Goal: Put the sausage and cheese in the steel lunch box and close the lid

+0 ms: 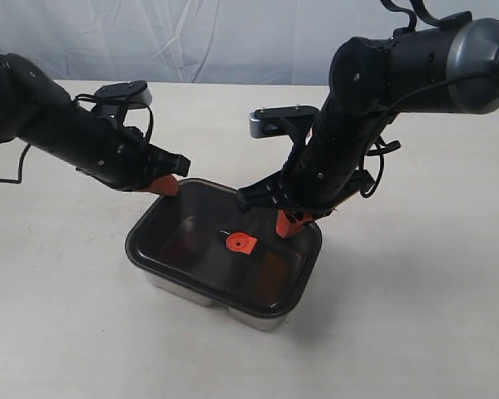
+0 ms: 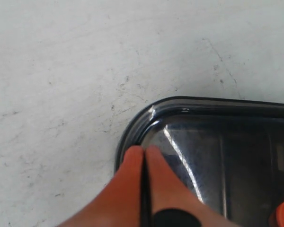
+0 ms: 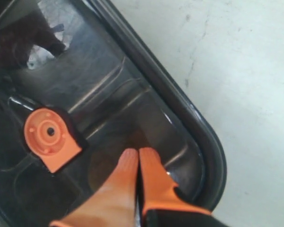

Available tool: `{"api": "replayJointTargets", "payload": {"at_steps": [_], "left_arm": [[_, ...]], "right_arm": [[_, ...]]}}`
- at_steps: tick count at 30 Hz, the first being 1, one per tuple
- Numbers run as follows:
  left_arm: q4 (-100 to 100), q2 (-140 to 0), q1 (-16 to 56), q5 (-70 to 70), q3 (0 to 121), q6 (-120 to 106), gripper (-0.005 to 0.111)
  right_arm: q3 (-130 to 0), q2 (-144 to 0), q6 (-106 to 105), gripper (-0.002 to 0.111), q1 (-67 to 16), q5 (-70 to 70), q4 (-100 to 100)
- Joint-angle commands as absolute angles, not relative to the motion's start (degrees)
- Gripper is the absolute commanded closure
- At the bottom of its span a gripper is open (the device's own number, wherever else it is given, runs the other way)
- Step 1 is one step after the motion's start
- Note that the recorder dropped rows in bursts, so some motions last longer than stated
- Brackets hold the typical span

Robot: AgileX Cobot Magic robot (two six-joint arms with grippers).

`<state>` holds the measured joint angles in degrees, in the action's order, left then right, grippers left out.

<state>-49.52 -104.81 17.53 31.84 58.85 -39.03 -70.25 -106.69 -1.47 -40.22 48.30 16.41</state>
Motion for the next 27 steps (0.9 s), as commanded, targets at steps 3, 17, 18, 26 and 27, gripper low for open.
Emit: {"api": "replayJointTargets", "payload": {"at_steps": [3,17,18,26,27], "left_arm": [[-47.5,-106.6,17.9,35.6,58.1,-38.0,0.107],[-47.5,-101.2,17.9,34.9,58.1,-38.7,0.107],[-47.5,-100.5,17.9,35.1,58.1,-38.9,0.107],[-45.4,-89.7,17.9,35.1,58.1,-39.1,0.107],[-45.3,-87.8,17.9,35.1,58.0,-39.1,0.107]], "right_arm": [[-70.0,-106.5,-1.6,0.108,-40.1,48.4,15.5],[-70.0,-101.2,0.0,0.108,-40.0,46.1,9.4],[-70.0,-100.2,0.0,0.108,-40.0,46.1,9.2],[-70.0,-91.8,1.7,0.108,-40.0,46.5,6.9],[-70.0,-90.5,1.9,0.108,-40.0,46.8,6.4]]}}
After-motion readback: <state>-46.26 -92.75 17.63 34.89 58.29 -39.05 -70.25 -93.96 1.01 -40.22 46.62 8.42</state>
